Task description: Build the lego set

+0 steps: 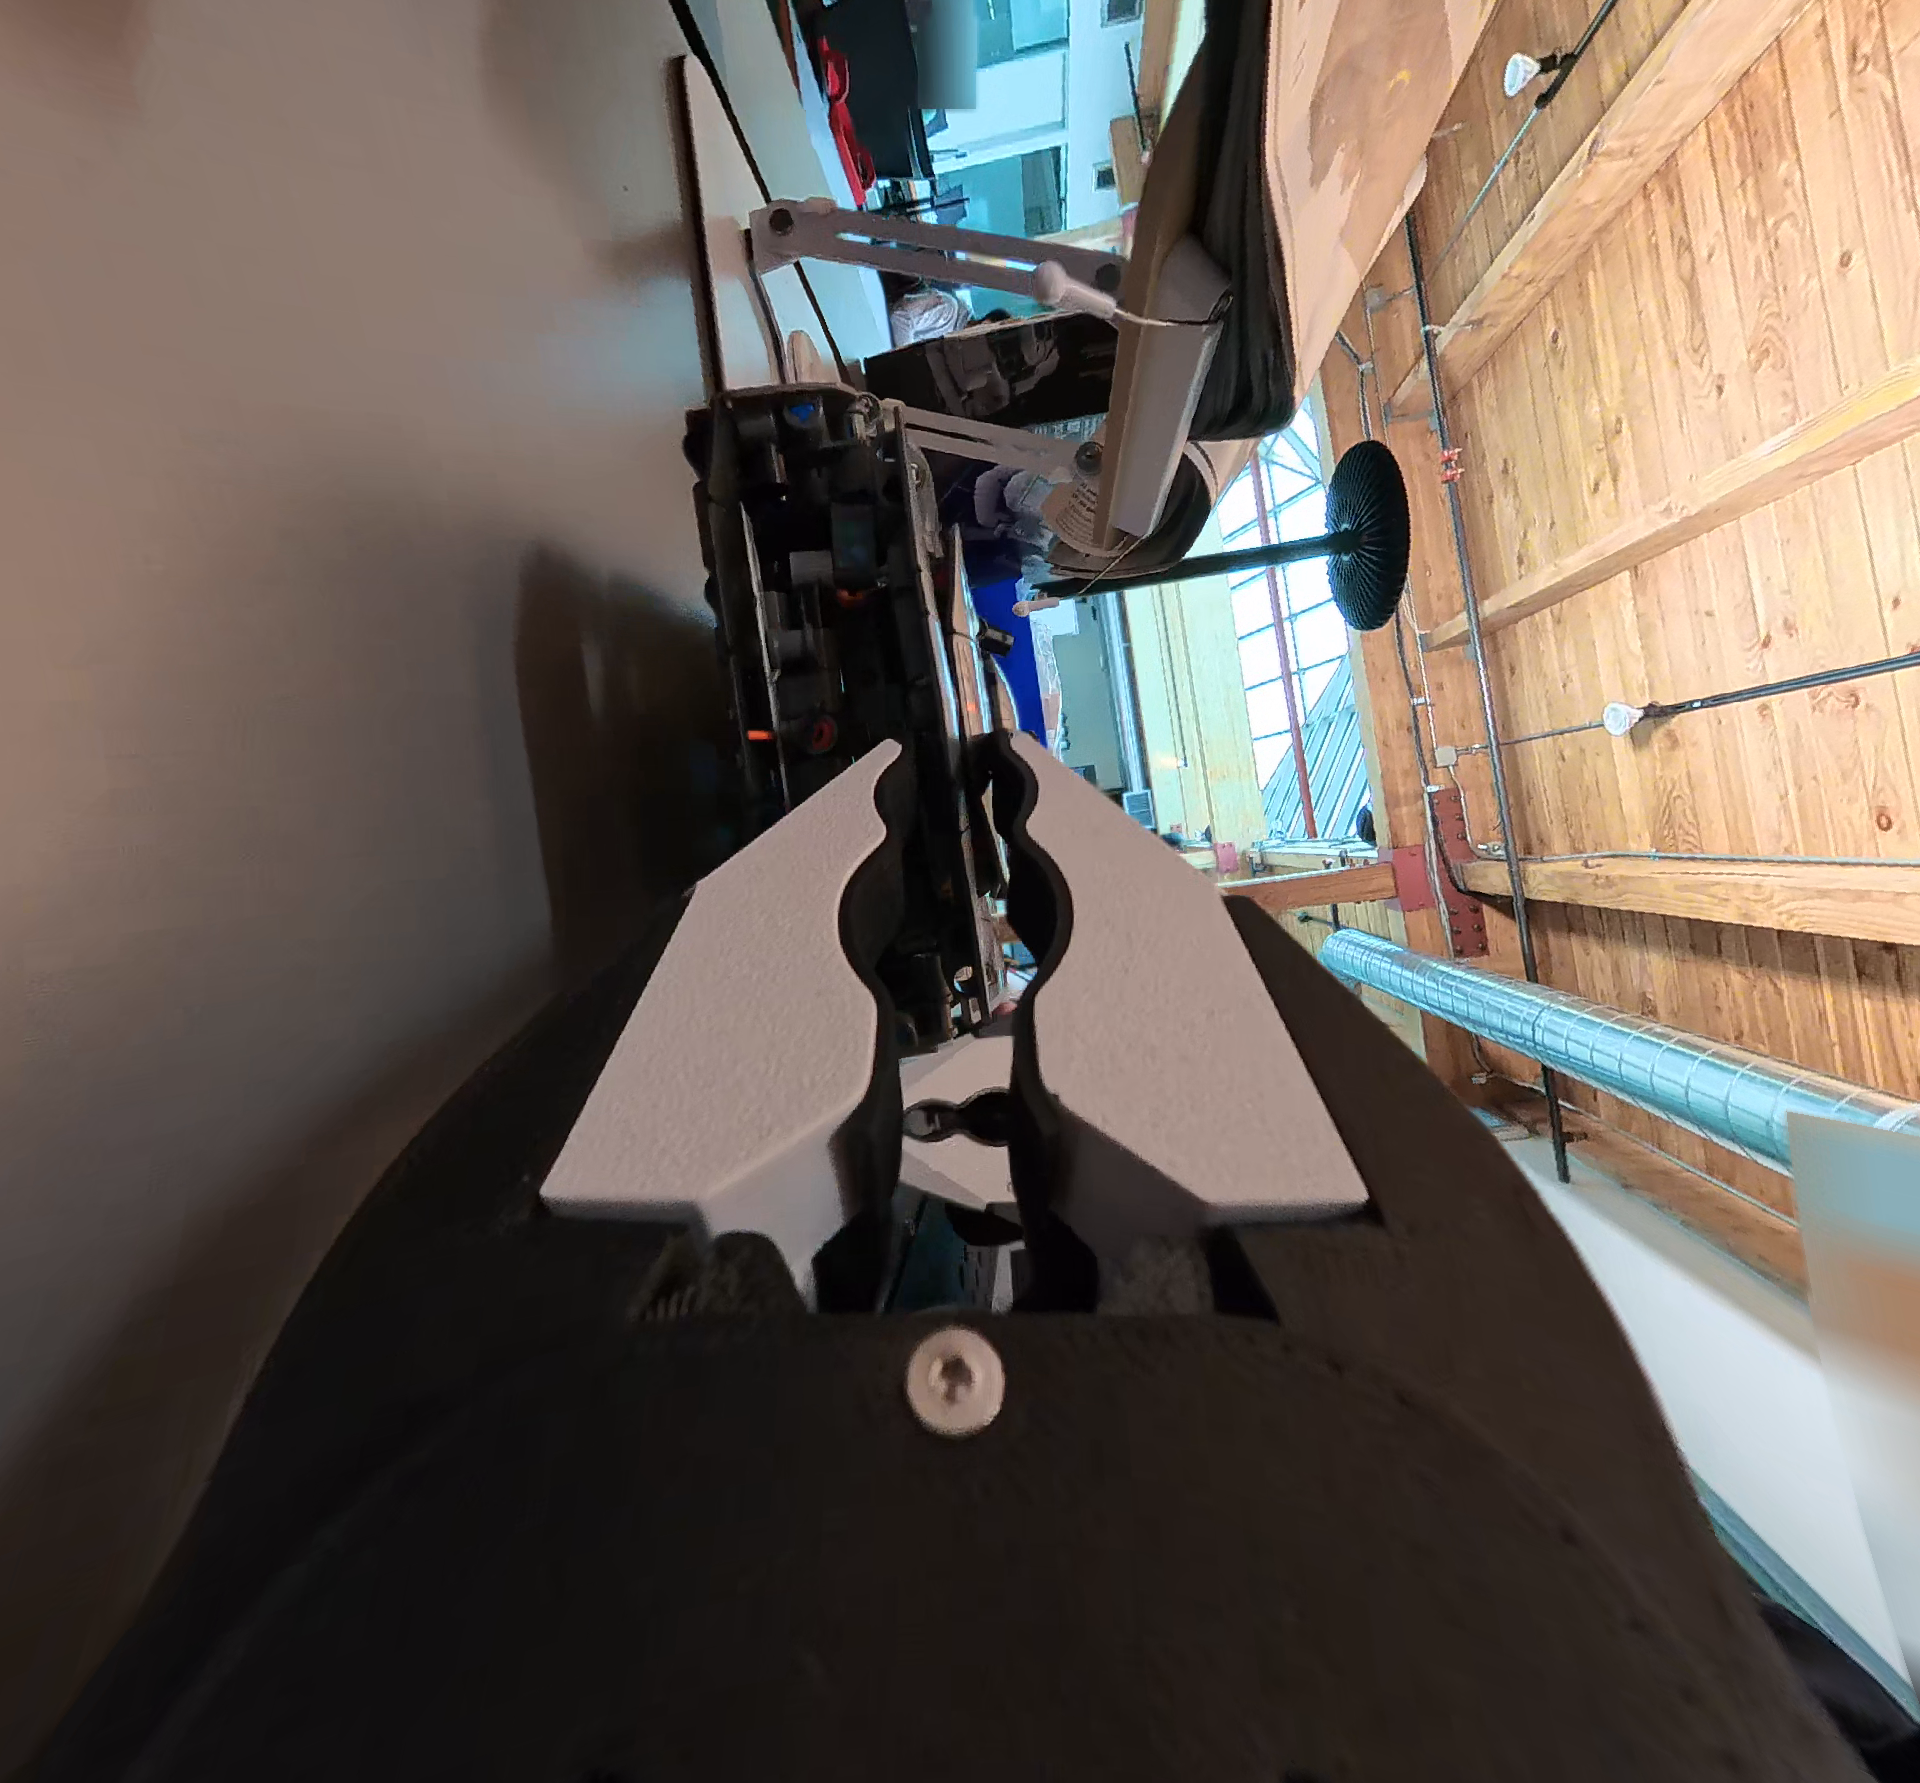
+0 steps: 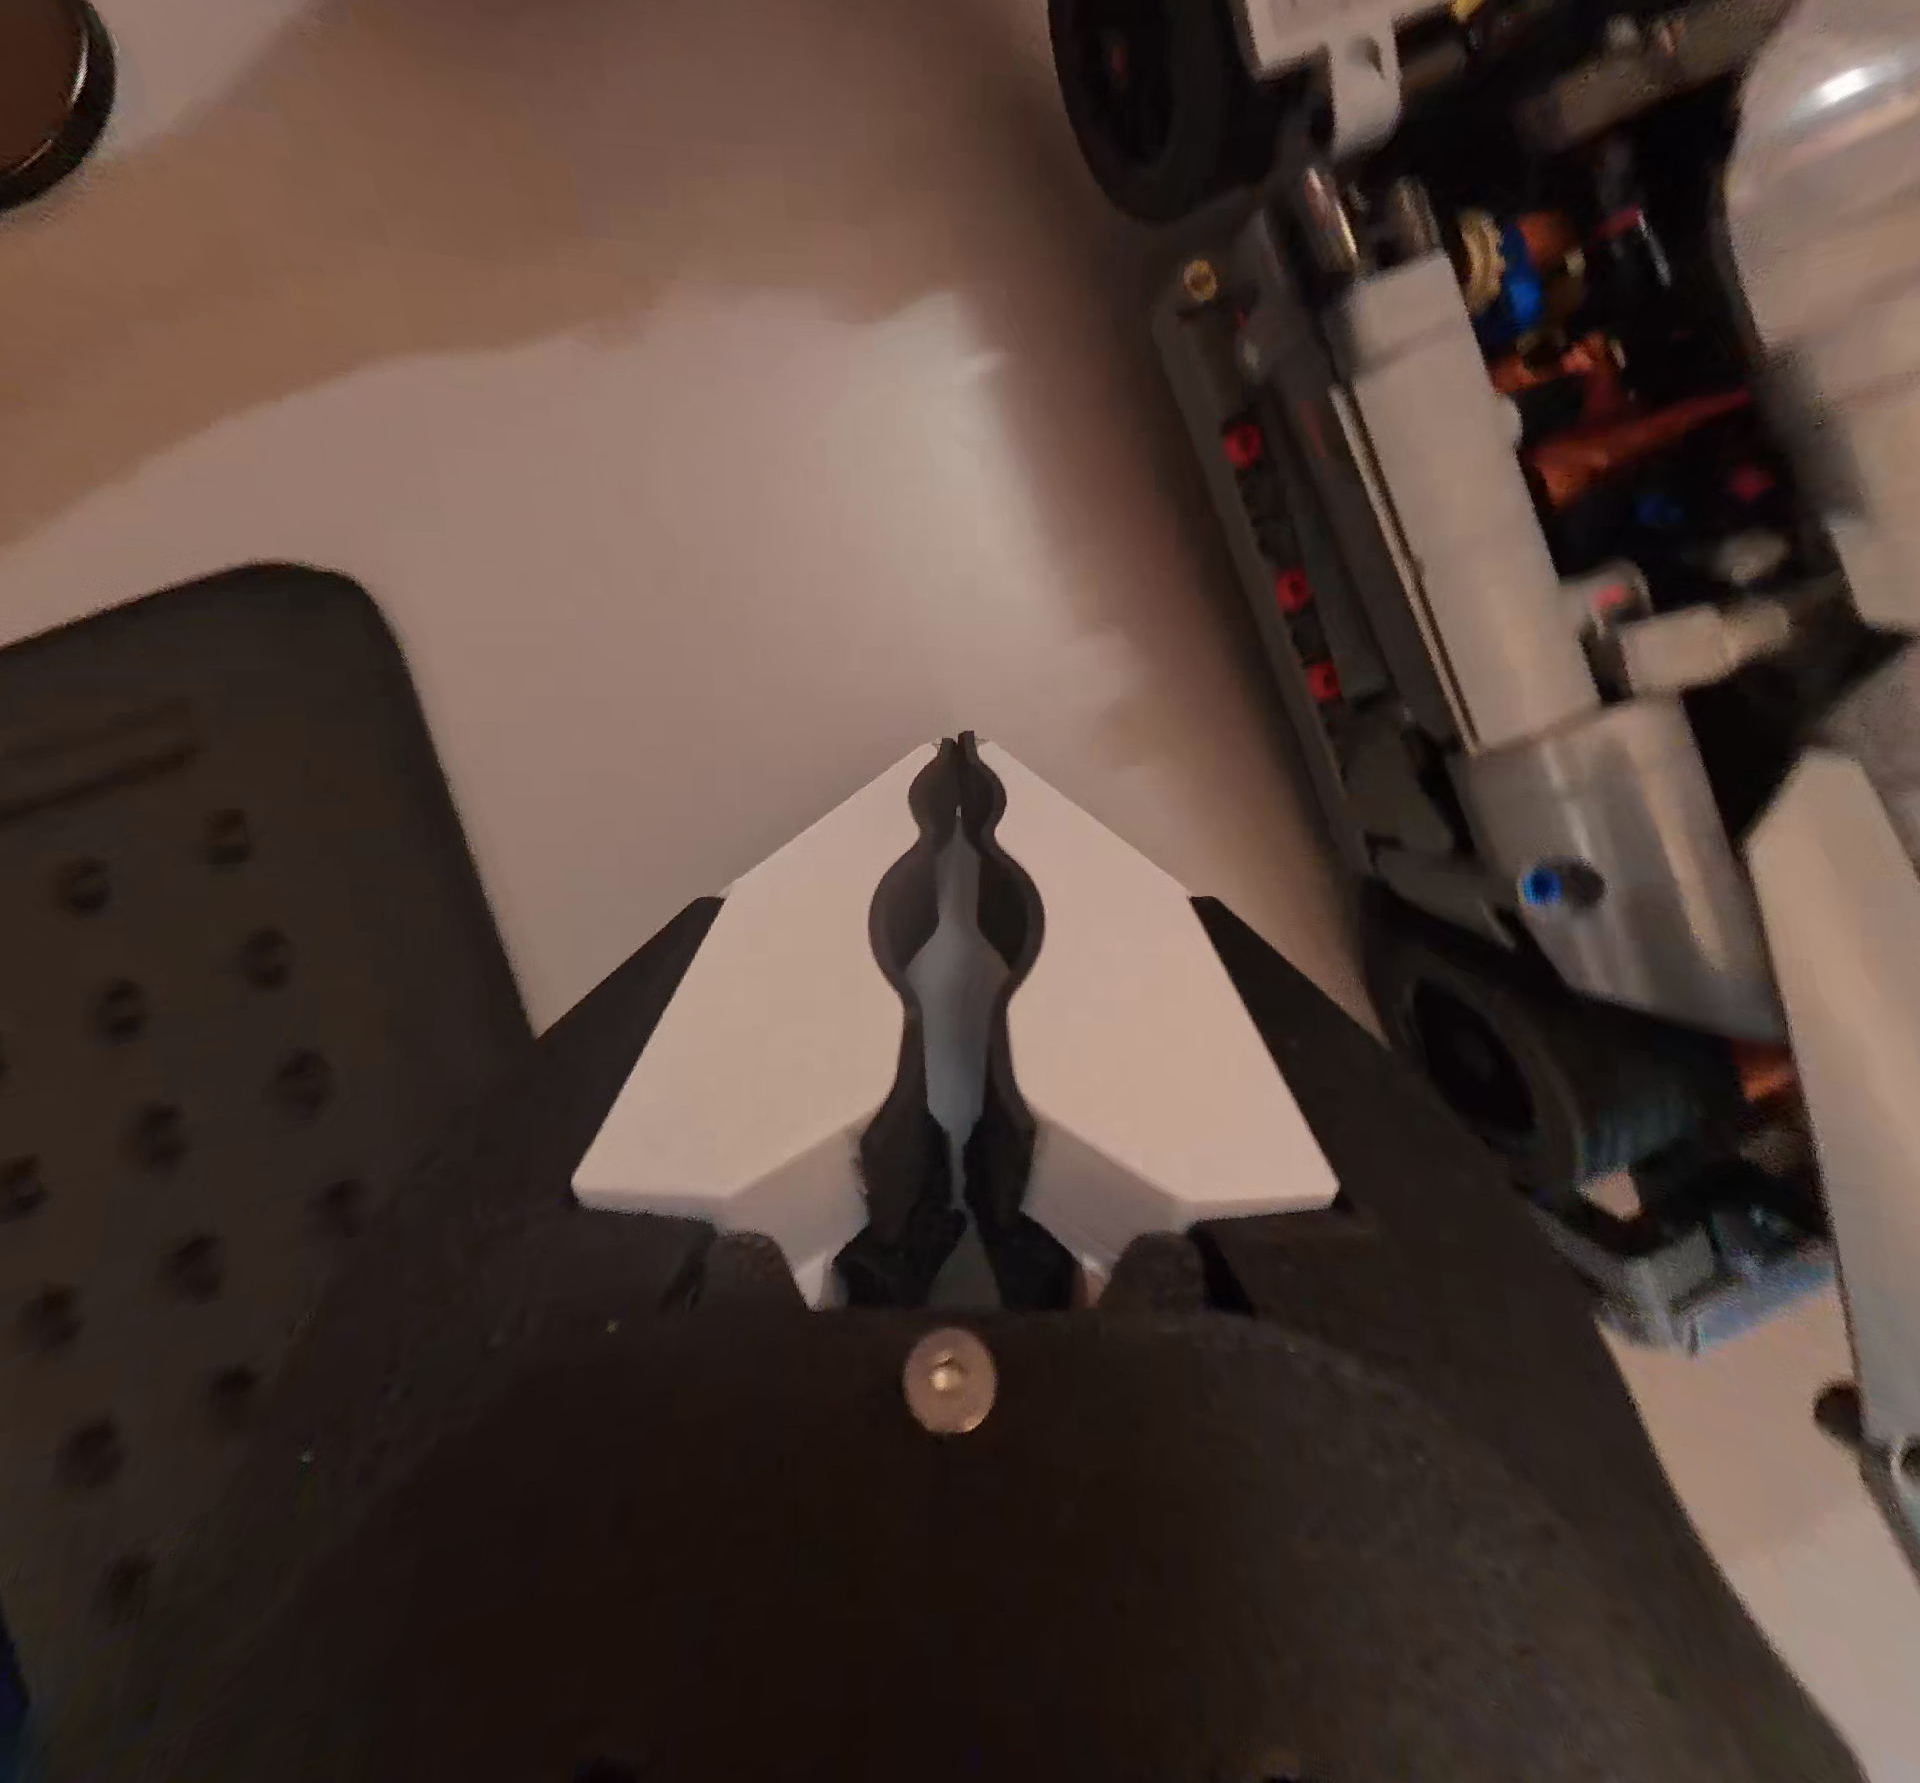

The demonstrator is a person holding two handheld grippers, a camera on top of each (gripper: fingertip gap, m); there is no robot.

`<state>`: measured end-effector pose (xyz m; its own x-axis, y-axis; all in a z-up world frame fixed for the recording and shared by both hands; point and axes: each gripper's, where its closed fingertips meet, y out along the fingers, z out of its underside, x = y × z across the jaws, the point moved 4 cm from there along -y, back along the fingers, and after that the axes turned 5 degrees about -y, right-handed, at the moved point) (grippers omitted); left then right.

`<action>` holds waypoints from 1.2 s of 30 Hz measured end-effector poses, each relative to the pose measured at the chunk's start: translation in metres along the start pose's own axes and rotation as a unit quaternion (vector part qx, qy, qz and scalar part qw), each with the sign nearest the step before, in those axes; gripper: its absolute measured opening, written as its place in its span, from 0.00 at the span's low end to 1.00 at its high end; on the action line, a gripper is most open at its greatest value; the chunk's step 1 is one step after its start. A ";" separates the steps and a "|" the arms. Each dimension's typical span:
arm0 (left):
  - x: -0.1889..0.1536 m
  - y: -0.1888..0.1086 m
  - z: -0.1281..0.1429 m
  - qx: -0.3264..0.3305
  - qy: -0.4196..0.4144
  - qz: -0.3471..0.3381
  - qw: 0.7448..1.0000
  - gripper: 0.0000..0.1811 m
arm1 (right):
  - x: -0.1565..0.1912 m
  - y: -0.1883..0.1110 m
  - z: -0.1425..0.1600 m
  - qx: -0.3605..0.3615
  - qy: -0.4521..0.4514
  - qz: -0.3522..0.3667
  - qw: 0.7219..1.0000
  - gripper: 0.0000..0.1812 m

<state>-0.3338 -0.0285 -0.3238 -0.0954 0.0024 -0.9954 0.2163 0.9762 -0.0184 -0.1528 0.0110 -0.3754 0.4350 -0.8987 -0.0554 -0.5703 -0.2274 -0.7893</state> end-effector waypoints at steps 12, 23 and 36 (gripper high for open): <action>0.009 -0.047 0.011 -0.057 -0.017 -0.001 0.998 0.05 | -0.023 -0.054 0.059 0.016 0.019 -0.002 1.000 0.00; 0.020 -0.109 0.033 -0.142 -0.035 -0.041 0.988 0.06 | -0.040 -0.073 0.088 -0.003 0.058 0.002 0.998 0.00; 0.029 -0.095 0.056 -0.146 -0.060 -0.068 0.985 0.07 | -0.085 -0.076 0.109 0.000 0.136 0.049 0.989 0.00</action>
<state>-0.3024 -0.1335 -0.3558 0.0158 -0.1422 -0.9897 -0.0818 0.9863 -0.1430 -0.0704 0.1452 -0.3772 0.1738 -0.9842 0.0342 -0.6009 -0.1335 -0.7881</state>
